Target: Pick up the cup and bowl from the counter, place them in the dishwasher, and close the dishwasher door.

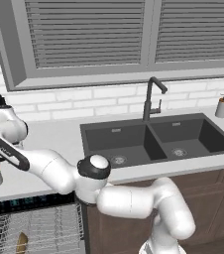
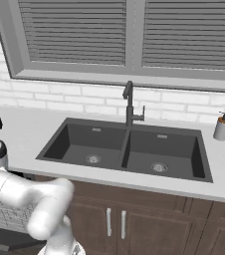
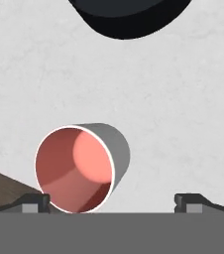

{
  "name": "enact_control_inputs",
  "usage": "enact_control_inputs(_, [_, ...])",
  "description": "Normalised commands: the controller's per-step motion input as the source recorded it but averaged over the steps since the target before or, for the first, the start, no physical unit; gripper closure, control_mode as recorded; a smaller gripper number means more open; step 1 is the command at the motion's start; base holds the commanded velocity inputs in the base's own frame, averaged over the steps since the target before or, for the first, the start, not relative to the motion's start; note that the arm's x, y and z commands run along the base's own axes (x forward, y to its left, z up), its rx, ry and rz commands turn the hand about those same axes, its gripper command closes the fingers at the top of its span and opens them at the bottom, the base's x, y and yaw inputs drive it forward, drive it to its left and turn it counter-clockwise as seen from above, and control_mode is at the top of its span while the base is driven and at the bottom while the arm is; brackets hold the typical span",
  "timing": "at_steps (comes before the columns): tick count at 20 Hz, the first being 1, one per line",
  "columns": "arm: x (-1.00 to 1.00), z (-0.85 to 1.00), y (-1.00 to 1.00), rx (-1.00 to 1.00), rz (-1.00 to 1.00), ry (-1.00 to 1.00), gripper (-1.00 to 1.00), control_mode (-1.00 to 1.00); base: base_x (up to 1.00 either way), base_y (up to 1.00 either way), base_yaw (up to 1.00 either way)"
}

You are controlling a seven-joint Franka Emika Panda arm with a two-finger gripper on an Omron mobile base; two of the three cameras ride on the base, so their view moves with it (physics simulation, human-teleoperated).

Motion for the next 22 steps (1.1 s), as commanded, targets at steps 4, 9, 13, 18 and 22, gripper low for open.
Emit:
enact_control_inputs(4, [0.0,0.0,0.23,0.0,0.02,0.0,-1.0,-1.0,0.0,0.0,0.0])
enact_control_inputs(9, [0.0,-0.06,0.04,0.0,0.01,0.0,-1.0,-1.0,0.0,0.0,0.0])
enact_control_inputs(13, [-0.03,-0.39,-0.02,-0.01,0.0,0.0,-1.0,-1.0,0.0,0.0,0.0])
enact_control_inputs(18, [0.0,-0.52,-0.1,-0.04,0.0,0.0,-1.0,-1.0,0.0,0.0,0.0])
enact_control_inputs(22, [-0.04,-0.48,-0.15,-0.04,0.0,0.0,-1.0,-1.0,0.0,0.0,0.0])
